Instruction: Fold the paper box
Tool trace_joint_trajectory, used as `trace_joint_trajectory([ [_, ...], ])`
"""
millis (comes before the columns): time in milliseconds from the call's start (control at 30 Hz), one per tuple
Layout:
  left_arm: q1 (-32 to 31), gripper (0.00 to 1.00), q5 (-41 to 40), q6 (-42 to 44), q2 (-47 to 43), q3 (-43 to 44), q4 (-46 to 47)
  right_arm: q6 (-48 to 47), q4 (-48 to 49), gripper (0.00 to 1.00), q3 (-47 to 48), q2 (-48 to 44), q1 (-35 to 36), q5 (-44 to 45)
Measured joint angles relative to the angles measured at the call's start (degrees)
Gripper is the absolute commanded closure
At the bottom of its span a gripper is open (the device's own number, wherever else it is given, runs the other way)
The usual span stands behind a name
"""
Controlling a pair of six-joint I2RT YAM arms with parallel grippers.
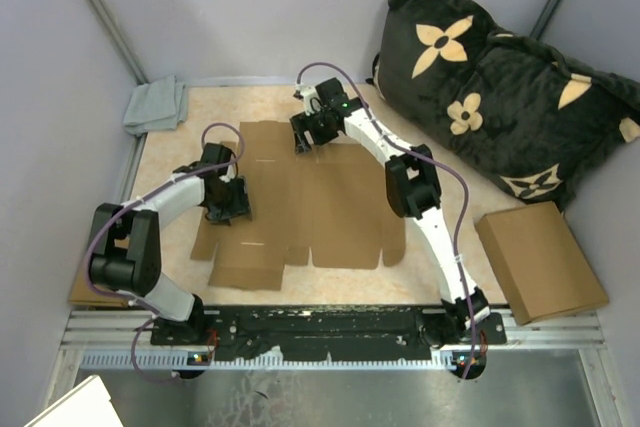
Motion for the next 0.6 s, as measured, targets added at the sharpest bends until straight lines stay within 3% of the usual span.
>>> trace_joint_trajectory([
  [300,0.00,0.34,0.04,0.00,1.09,1.20,0.44,-2.08,-4.44,0.33,-4.31,-6.08,0.68,0.61],
  [600,0.00,0.35,1.53,-0.04,1.40,1.27,2.16,-2.47,-6.67,0.37,-14.27,-13.05,5.95,-1.68],
])
